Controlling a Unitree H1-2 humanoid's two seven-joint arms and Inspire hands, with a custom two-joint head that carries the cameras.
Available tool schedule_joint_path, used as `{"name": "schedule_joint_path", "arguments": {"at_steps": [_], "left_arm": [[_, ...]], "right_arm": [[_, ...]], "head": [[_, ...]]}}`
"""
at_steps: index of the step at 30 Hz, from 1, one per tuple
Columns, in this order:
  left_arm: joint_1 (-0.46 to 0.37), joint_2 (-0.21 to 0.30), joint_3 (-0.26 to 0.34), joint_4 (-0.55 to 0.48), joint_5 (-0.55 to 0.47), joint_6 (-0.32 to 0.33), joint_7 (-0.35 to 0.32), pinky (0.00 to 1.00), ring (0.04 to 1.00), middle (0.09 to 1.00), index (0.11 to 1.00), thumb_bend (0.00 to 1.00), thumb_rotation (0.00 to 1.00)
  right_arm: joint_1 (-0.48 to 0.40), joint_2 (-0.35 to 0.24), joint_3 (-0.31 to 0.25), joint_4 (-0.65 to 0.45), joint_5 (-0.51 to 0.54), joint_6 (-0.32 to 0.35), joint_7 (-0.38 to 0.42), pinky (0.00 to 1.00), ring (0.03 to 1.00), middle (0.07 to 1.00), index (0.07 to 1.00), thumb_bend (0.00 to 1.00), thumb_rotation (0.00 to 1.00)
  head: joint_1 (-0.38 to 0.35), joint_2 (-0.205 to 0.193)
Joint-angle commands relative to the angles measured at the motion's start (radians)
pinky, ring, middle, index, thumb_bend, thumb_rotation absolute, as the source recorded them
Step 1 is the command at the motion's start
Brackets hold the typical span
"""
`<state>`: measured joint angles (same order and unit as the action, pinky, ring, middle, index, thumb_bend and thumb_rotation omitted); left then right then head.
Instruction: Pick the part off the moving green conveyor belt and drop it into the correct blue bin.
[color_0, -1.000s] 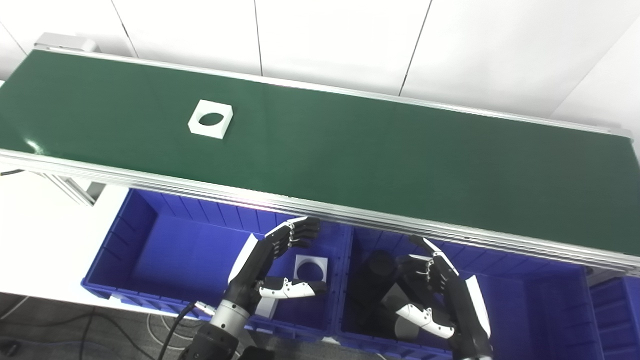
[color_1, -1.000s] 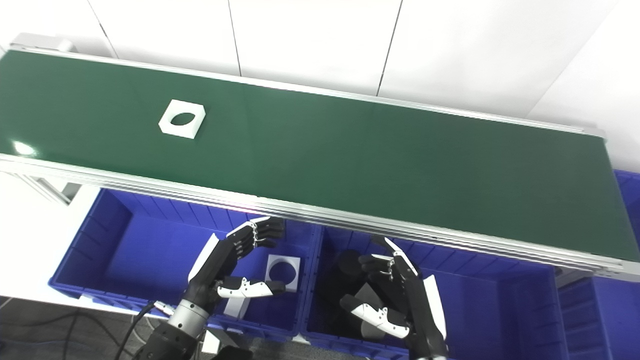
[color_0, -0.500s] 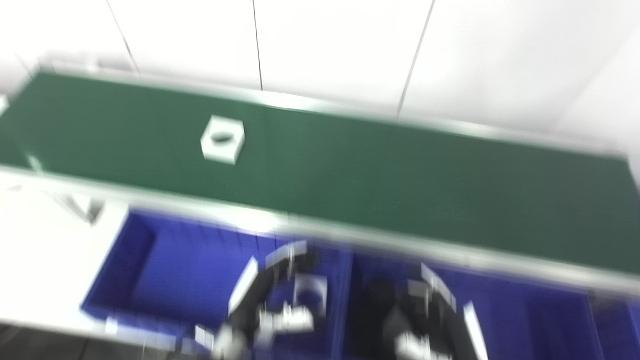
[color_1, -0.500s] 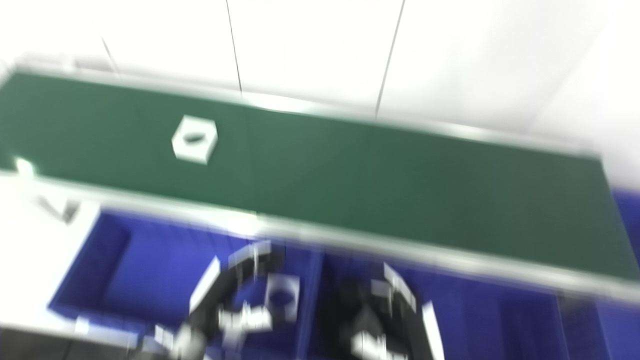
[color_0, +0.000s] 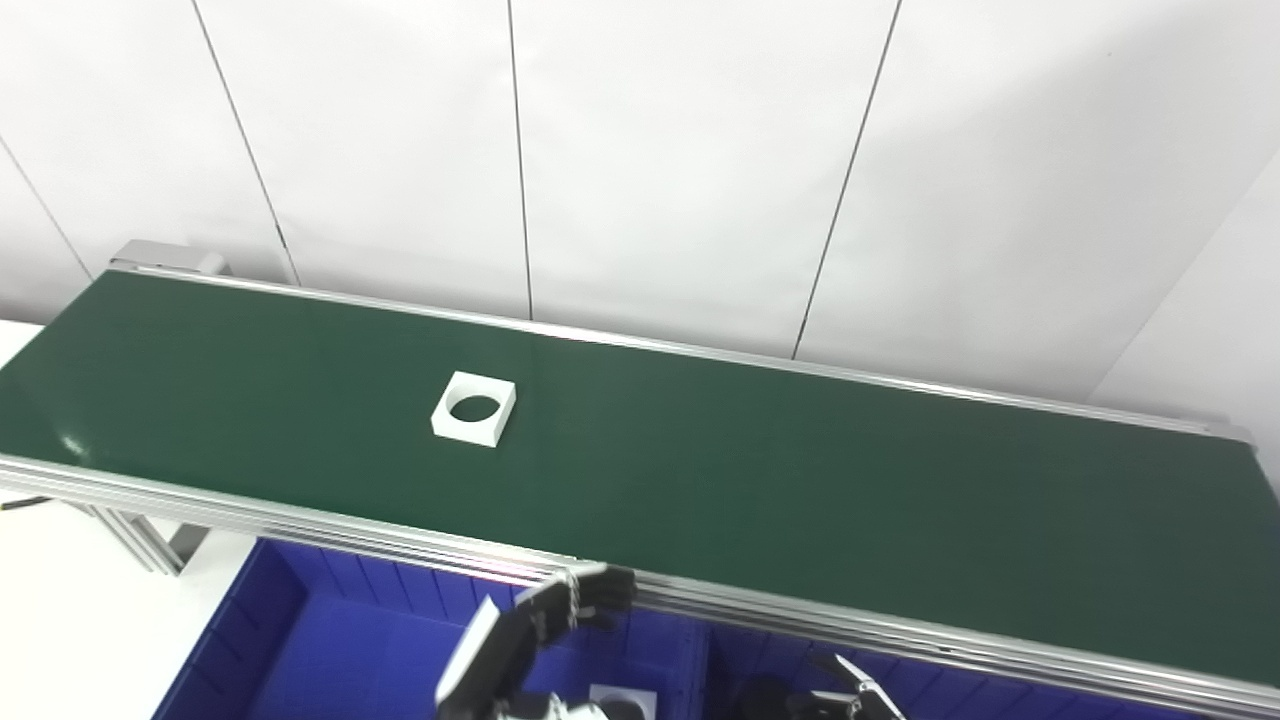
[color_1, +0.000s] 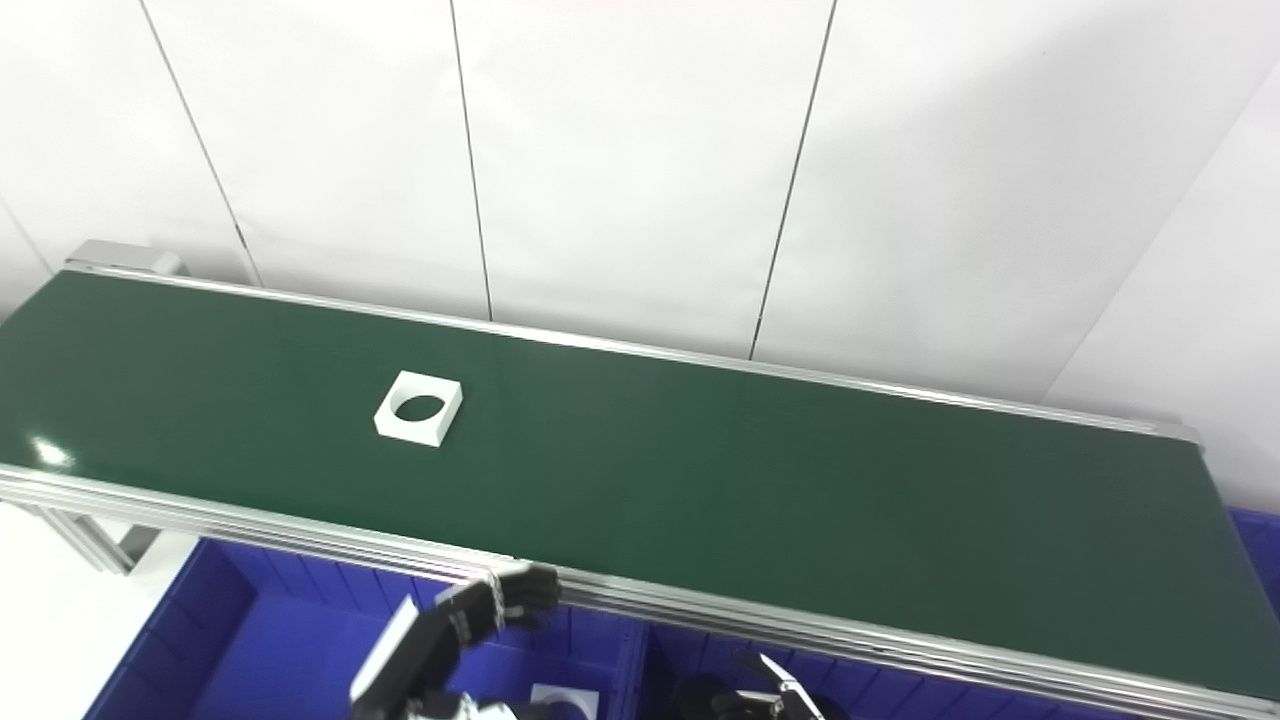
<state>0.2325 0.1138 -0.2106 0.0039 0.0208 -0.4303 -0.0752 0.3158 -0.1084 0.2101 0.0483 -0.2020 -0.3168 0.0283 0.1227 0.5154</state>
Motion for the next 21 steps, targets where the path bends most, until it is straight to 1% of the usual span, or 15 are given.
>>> {"name": "schedule_joint_path", "arguments": {"at_steps": [1,3,5,8,9,10,13,14,15,17,19,21], "left_arm": [[-0.049,0.028,0.019,-0.059,0.004,-0.039,-0.013,0.72,0.755,0.764,0.765,0.84,0.3],[-0.077,0.05,0.038,-0.083,0.011,-0.039,-0.021,0.74,0.775,0.787,0.792,0.8,0.3],[-0.108,0.078,0.06,-0.099,0.029,-0.033,-0.028,0.74,0.781,0.795,0.803,0.78,0.3],[-0.174,0.13,0.101,-0.097,0.076,-0.029,-0.035,0.75,0.79,0.812,0.816,0.77,0.34],[-0.194,0.144,0.113,-0.095,0.093,-0.022,-0.037,0.74,0.789,0.814,0.819,0.78,0.37],[-0.216,0.159,0.125,-0.097,0.099,-0.002,-0.043,0.74,0.79,0.815,0.818,0.78,0.38],[-0.275,0.195,0.149,-0.103,0.099,0.06,-0.065,0.73,0.791,0.82,0.812,0.8,0.37],[-0.288,0.203,0.153,-0.104,0.103,0.074,-0.07,0.75,0.797,0.821,0.812,0.8,0.36],[-0.308,0.215,0.157,-0.105,0.114,0.094,-0.076,0.76,0.799,0.821,0.812,0.8,0.35],[-0.338,0.234,0.162,-0.101,0.137,0.123,-0.086,0.79,0.801,0.818,0.815,0.8,0.35],[-0.375,0.257,0.163,-0.083,0.17,0.143,-0.099,0.78,0.808,0.826,0.822,0.79,0.36],[-0.403,0.272,0.163,-0.065,0.186,0.156,-0.111,0.78,0.81,0.828,0.823,0.79,0.35]], "right_arm": [[-0.019,0.008,-0.002,-0.006,-0.01,-0.064,-0.012,0.57,0.639,0.651,0.827,0.76,0.35],[-0.027,0.011,-0.001,0.001,-0.016,-0.068,-0.015,0.57,0.639,0.65,0.823,0.76,0.35],[-0.032,0.013,-0.002,0.007,-0.015,-0.07,-0.016,0.58,0.641,0.651,0.822,0.76,0.35],[-0.039,0.015,-0.002,0.016,-0.017,-0.07,-0.015,0.59,0.648,0.651,0.821,0.77,0.35],[-0.04,0.015,-0.002,0.017,-0.016,-0.07,-0.014,0.59,0.652,0.652,0.822,0.77,0.35],[-0.041,0.015,-0.001,0.017,-0.016,-0.07,-0.014,0.59,0.652,0.653,0.822,0.77,0.34],[-0.041,0.015,-0.001,0.016,-0.019,-0.076,-0.015,0.58,0.647,0.653,0.822,0.77,0.33],[-0.04,0.015,-0.001,0.015,-0.018,-0.078,-0.014,0.58,0.644,0.652,0.822,0.76,0.32],[-0.039,0.015,-0.001,0.012,-0.017,-0.078,-0.014,0.58,0.642,0.652,0.822,0.76,0.31],[-0.037,0.016,-0.001,0.01,-0.016,-0.076,-0.014,0.58,0.644,0.652,0.821,0.76,0.31],[-0.037,0.014,0.0,0.01,-0.022,-0.077,-0.014,0.59,0.65,0.655,0.823,0.76,0.32],[-0.039,0.012,0.002,0.011,-0.031,-0.084,-0.016,0.58,0.645,0.653,0.824,0.76,0.32]], "head": [[-0.001,0.001],[-0.004,0.0],[-0.005,0.0],[-0.006,-0.002],[-0.007,-0.001],[-0.007,-0.001],[-0.008,0.0],[-0.012,0.004],[-0.011,-0.001],[-0.011,-0.001],[-0.009,0.002],[-0.009,0.003]]}}
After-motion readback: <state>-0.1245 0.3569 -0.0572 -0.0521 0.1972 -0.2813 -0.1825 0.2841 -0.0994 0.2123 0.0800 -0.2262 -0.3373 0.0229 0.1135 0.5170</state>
